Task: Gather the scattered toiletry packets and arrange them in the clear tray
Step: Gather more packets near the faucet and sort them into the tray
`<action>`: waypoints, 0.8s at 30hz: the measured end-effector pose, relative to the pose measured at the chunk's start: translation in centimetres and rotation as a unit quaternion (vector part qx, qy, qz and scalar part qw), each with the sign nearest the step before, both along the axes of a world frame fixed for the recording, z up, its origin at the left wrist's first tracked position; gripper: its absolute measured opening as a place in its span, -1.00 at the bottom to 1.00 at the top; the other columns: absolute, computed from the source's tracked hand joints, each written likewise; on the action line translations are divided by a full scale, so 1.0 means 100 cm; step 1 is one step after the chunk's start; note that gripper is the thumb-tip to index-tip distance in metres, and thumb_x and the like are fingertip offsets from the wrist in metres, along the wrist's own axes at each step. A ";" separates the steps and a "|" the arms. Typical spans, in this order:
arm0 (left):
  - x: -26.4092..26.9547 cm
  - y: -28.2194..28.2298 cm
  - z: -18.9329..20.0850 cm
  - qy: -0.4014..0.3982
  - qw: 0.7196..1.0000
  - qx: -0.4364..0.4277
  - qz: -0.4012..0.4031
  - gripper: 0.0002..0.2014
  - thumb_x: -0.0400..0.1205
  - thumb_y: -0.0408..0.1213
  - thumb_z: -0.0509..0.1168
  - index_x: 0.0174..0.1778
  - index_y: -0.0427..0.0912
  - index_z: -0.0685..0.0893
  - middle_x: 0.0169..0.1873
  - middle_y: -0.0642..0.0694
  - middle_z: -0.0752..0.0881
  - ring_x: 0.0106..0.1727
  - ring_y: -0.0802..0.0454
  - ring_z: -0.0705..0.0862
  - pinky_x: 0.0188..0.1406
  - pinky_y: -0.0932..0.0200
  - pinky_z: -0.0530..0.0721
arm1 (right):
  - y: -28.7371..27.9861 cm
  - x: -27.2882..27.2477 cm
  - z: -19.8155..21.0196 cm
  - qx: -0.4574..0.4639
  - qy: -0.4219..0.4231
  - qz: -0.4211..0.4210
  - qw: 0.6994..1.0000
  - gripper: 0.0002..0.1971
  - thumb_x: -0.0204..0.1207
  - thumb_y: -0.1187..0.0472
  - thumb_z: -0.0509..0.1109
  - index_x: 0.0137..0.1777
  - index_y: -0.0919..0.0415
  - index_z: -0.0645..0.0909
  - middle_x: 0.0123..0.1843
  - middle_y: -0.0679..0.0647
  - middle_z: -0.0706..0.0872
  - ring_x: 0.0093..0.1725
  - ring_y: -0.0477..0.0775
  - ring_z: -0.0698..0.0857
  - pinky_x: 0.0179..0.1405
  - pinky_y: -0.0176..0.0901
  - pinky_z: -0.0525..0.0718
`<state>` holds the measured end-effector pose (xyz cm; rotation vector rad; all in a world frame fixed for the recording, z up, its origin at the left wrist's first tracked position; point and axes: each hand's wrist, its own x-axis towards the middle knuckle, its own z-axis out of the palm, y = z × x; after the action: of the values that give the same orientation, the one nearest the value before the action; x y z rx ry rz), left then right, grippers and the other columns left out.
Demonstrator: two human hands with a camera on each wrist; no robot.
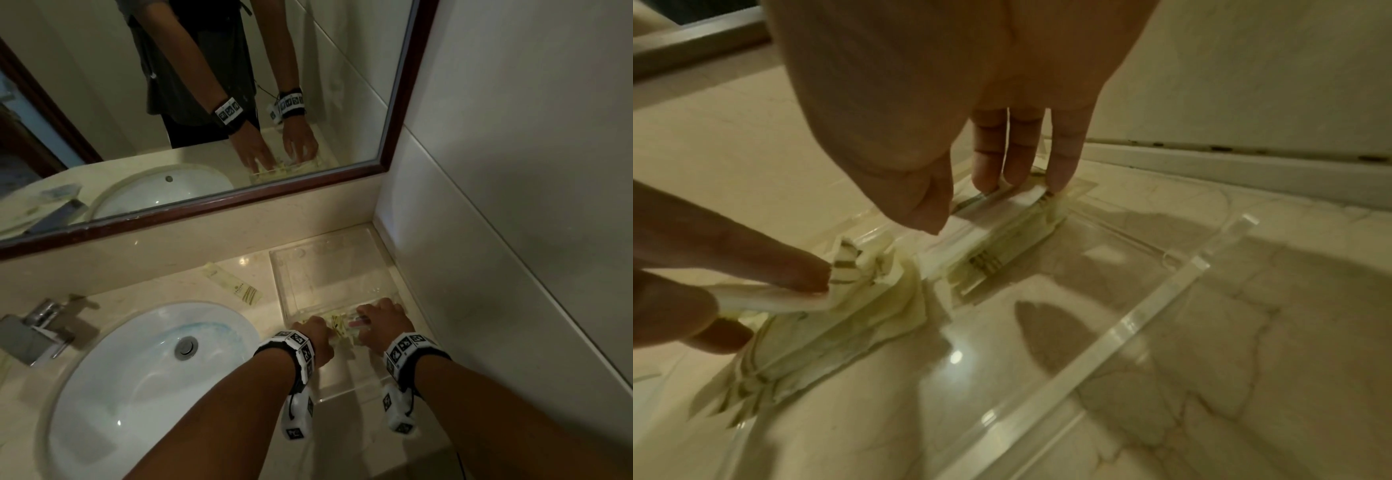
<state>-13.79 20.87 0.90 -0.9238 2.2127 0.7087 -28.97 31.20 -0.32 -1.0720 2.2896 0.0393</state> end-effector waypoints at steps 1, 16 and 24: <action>0.000 0.000 0.000 0.001 1.000 -0.002 -0.009 -0.48 0.64 -0.04 0.24 0.57 0.14 0.46 0.61 -0.02 0.29 0.54 -0.30 0.40 0.51 -0.18 0.46 | -0.001 0.000 0.001 0.001 -0.002 -0.001 1.000 -0.40 0.38 0.00 0.34 0.49 -0.23 0.44 0.44 0.12 0.39 0.45 0.27 0.38 0.45 0.07 0.46; 0.046 -0.018 0.029 0.088 0.990 -0.037 0.102 -0.54 0.67 -0.10 0.25 0.53 0.06 0.53 0.58 -0.06 0.41 0.55 -0.09 0.46 0.50 0.15 0.40 | 0.000 0.007 0.035 -0.075 0.044 0.015 0.996 -0.41 0.47 -0.19 0.37 0.52 -0.18 0.45 0.47 0.08 0.43 0.46 0.18 0.40 0.45 0.08 0.49; 0.132 -0.036 0.069 0.102 0.962 -0.077 0.240 -0.56 0.67 -0.12 0.25 0.50 -0.01 0.56 0.53 -0.11 0.50 0.48 -0.11 0.53 0.41 0.12 0.49 | -0.050 0.062 0.066 -0.151 0.038 0.085 0.984 -0.43 0.48 -0.11 0.33 0.53 -0.17 0.45 0.51 0.05 0.37 0.50 0.17 0.35 0.46 0.07 0.48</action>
<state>-0.57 17.25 7.82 -1.5596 2.2624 0.8888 -22.82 26.20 6.30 -1.4401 2.3150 -0.2081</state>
